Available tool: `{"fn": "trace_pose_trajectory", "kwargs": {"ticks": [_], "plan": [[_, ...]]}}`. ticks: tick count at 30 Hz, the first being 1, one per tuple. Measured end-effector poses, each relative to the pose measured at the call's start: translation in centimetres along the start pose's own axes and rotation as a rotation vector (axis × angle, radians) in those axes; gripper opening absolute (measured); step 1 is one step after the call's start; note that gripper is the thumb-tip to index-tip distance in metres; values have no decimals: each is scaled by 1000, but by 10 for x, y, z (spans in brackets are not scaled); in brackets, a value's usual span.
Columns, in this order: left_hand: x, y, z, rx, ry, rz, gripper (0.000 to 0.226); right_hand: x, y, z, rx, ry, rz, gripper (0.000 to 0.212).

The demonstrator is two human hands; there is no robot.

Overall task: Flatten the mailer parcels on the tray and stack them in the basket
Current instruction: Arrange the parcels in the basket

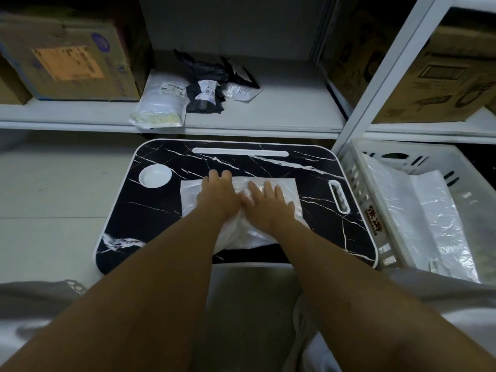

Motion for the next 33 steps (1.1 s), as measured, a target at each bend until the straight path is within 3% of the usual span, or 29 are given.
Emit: {"fn": "trace_pose_trajectory", "kwargs": {"ticks": [4,12,33], "plan": [[-19,41,-33,-224,29,183,59,13,17,-23,42,-112,-232,71],[-23,45,-44,-146,114,410,68,17,20,-29,130,-158,-333,70],[-23,55,-41,-181,67,371,63,16,27,-26,172,-122,-364,64]]}}
Point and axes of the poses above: each hand's wrist, its own z-axis towards the middle knuckle, its own y-axis out of the palm, x = y × z, the point moved 10 cm from there along z, towards the middle knuckle, and after that the axes turned 15 degrees about x, right-handed, at the moved point
